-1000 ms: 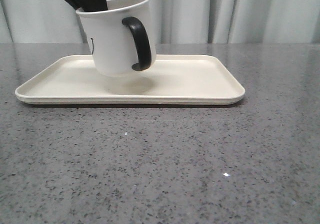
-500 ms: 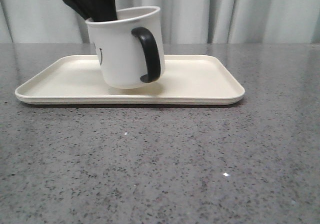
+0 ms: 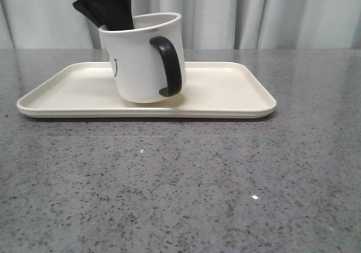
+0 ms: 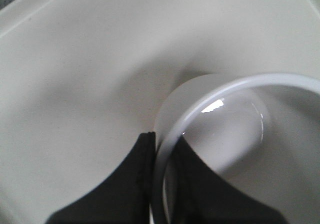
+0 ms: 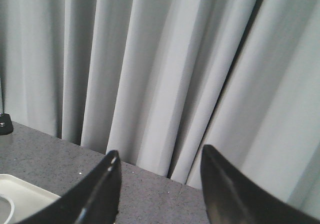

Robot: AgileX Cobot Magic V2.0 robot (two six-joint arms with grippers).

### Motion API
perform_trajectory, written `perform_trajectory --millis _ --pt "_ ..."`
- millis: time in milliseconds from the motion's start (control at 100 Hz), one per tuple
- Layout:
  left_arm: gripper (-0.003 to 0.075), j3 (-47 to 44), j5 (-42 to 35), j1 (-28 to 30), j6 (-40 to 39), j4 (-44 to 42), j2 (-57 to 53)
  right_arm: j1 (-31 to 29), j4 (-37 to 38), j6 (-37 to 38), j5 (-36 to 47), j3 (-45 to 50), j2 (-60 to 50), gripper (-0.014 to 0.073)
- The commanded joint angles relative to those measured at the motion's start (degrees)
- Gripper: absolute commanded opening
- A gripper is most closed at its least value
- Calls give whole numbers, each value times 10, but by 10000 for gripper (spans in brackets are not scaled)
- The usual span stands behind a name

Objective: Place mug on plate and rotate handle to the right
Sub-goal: 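Carry the mug over the cream tray and lower it down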

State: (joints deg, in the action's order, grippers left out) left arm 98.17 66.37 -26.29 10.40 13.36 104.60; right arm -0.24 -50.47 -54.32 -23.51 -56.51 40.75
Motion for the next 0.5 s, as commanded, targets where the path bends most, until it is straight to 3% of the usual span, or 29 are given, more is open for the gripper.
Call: perform_trajectory --millis 0,490 --pt "-20 19 -24 -5 -8 13 -27 -3 -9 -4 28 -19 2 381" --pt "-20 19 -15 -5 -8 13 -12 -3 -9 -4 28 -19 2 381"
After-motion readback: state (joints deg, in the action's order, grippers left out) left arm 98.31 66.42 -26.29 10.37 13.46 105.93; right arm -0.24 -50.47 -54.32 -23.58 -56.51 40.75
